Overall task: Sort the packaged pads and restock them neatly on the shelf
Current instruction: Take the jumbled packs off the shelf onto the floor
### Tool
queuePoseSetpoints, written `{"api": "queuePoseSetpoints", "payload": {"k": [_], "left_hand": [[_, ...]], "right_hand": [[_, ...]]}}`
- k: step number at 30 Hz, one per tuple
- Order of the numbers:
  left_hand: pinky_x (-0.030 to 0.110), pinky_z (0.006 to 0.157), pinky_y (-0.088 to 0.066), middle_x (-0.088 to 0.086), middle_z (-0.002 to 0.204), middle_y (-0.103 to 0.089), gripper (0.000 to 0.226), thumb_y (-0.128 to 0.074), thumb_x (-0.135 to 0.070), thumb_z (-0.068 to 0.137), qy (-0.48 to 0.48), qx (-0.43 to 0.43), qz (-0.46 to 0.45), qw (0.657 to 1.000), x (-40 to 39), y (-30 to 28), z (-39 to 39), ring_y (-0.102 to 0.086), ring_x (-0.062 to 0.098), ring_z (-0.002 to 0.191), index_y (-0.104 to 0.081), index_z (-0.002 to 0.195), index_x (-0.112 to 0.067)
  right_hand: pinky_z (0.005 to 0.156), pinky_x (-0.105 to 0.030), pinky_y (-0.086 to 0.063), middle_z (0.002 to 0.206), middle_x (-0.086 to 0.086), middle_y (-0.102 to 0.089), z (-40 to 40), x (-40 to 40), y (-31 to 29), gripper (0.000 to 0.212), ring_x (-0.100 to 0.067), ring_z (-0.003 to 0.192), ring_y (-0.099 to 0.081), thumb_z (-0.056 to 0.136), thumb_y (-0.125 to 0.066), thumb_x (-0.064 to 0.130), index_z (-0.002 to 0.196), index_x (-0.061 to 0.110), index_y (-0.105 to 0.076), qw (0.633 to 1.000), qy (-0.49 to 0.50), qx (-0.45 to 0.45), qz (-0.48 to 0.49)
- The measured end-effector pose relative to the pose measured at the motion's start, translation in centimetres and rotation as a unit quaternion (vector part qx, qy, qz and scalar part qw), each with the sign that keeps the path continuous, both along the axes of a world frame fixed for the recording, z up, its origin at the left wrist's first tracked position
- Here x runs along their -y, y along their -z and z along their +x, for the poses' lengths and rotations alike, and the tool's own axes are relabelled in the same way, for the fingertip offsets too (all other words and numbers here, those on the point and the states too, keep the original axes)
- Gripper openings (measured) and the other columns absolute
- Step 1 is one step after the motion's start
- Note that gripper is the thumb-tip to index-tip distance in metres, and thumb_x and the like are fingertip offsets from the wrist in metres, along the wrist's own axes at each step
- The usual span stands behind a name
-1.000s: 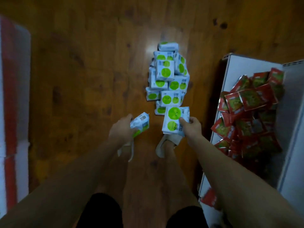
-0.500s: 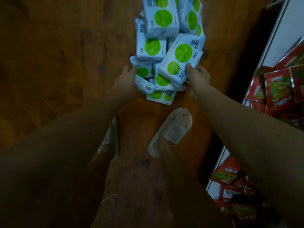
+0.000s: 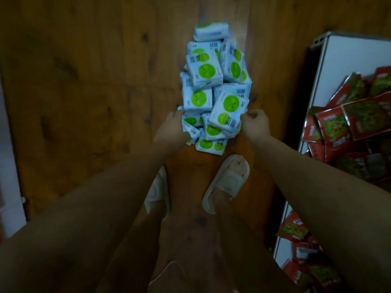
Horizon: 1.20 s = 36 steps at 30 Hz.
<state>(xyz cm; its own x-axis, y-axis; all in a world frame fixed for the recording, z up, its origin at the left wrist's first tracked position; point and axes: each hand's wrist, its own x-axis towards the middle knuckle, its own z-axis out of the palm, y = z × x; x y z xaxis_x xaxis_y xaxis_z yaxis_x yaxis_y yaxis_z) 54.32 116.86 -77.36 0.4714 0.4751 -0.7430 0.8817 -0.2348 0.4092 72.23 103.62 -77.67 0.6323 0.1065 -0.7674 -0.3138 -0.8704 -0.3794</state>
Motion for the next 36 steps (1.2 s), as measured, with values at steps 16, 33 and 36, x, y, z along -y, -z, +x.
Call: {"api": "queuePoseSetpoints", "payload": {"k": [16,33,36], "left_hand": [[0.032,0.06,-0.04,-0.003,0.076,-0.058,0.027,-0.05,-0.048,0.091,0.167,0.0,0.034,0.985,-1.7,-41.8,5.5,-0.059,0.023,0.08,-0.058,0.087,-0.023],[0.029,0.058,-0.037,-0.004,0.081,-0.063,0.024,-0.054,-0.044,0.088,0.526,0.267,0.107,0.8,11.3,-69.1,4.3,-0.058,0.019,0.078,-0.062,0.084,-0.023],[0.029,0.065,-0.049,-0.003,0.086,-0.069,0.025,-0.051,-0.046,0.09,0.582,0.301,0.123,0.745,16.9,-73.9,4.2,-0.062,0.016,0.076,-0.064,0.091,-0.025]], "right_hand": [[0.067,-0.038,-0.045,0.077,-0.012,-0.062,-1.4,-1.6,-42.2,0.028,-0.034,0.081,-0.06,0.091,-0.054,0.034,0.07,0.015,-0.051,0.941,-0.332,0.061,0.025],[0.062,-0.035,-0.042,0.061,0.001,-0.052,-14.9,14.6,-68.4,0.036,-0.025,0.068,-0.055,0.091,-0.056,0.037,0.062,0.018,-0.047,0.961,0.082,0.264,-0.021],[0.062,-0.038,-0.043,0.062,-0.005,-0.049,-17.6,20.3,-72.7,0.033,-0.033,0.068,-0.056,0.091,-0.054,0.036,0.064,0.019,-0.044,0.942,0.152,0.296,-0.036]]}}
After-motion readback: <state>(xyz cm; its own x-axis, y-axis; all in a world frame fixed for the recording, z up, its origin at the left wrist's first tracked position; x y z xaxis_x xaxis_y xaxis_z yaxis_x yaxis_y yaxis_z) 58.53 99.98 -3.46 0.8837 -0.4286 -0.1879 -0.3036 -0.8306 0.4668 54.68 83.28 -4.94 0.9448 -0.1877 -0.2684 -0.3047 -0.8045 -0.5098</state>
